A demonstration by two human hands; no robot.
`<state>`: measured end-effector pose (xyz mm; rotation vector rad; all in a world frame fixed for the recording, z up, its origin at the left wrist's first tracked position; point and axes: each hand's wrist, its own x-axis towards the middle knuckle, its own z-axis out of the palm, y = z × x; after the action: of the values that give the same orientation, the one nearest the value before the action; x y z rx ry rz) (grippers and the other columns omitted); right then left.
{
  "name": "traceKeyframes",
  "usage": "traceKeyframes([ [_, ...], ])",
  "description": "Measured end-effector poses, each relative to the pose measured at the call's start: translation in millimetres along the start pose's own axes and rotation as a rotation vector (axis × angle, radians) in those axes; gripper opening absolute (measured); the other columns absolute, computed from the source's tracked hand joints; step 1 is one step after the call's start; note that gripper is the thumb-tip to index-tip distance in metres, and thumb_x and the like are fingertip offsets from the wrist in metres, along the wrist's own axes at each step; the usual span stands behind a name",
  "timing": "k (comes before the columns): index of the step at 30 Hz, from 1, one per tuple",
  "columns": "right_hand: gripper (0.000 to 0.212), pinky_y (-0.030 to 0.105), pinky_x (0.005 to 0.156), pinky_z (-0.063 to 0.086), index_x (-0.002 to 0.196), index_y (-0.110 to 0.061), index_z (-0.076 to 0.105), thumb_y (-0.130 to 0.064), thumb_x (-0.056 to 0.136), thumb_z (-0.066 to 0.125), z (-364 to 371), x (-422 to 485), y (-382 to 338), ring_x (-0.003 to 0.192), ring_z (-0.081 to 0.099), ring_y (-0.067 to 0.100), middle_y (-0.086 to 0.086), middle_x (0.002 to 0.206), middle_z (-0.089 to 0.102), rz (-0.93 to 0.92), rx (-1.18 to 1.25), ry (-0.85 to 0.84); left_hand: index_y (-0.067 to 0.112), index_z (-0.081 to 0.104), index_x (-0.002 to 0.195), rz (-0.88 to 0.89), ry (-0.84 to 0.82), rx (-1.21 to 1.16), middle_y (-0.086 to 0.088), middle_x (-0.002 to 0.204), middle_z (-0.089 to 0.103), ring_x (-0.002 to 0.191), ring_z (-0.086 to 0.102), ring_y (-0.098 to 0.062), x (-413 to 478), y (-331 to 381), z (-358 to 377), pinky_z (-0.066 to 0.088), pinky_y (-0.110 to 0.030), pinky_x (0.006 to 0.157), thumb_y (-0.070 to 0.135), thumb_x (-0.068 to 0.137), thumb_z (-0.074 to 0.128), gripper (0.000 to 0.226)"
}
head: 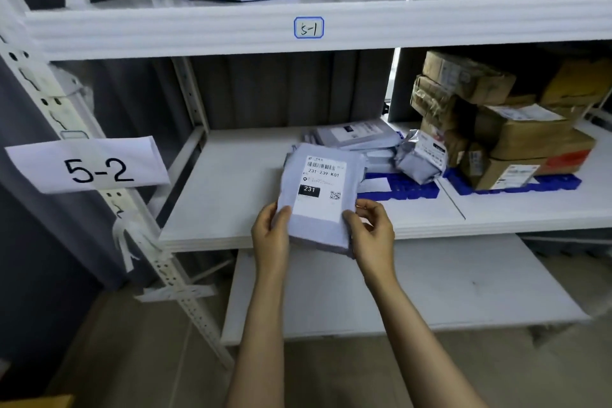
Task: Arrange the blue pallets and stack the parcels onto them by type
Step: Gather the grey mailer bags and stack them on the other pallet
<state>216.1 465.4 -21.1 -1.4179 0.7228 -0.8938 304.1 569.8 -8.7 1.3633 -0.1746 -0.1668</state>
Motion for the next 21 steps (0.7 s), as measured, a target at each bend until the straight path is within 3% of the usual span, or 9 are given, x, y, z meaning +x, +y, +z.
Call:
traceKeyframes([
  [4,0.026,0.039,0.08,0.053,0.114,-0.015,0.063,-0.013,0.088,0.064,5,2,6,0.075,0.061,0.008,0.003,0.108,0.068,0.044,-0.042,-0.052,0.009,0.062,0.108,-0.087,-0.004,-0.001,0.004,0.094,0.064,0.085,0.056,-0.012,0,-12,-2,0.046,-0.013,0.062,0.007,0.095,0.051,0.017],
  [9,0.051,0.046,0.082,0.057,0.123,-0.019,0.062,-0.036,0.075,0.059,10,11,7,0.085,0.066,0.016,-0.003,0.112,0.069,0.08,-0.075,-0.114,0.014,0.056,0.119,-0.145,-0.041,-0.028,0.004,0.101,0.061,0.084,0.057,-0.007,4,-13,7,0.05,-0.013,0.053,0.009,0.097,0.047,0.024],
  [18,0.047,0.02,0.071,0.052,0.134,-0.021,0.054,-0.024,0.088,0.058,4,71,-2,0.101,0.062,0.013,-0.001,0.118,0.065,0.059,-0.036,-0.126,0.013,0.051,0.129,-0.144,-0.126,-0.091,-0.003,0.116,0.059,0.098,0.059,-0.014,39,-9,58,0.058,-0.022,0.066,0.006,0.096,0.048,0.034],
  [21,0.045,0.03,0.073,0.058,0.134,-0.02,0.055,-0.022,0.088,0.06,-1,99,-7,0.097,0.063,0.011,-0.005,0.112,0.067,0.061,-0.03,-0.126,0.012,0.051,0.128,-0.133,-0.133,-0.123,-0.005,0.118,0.06,0.101,0.06,-0.018,57,-12,86,0.059,-0.029,0.073,0.004,0.096,0.048,0.033],
])
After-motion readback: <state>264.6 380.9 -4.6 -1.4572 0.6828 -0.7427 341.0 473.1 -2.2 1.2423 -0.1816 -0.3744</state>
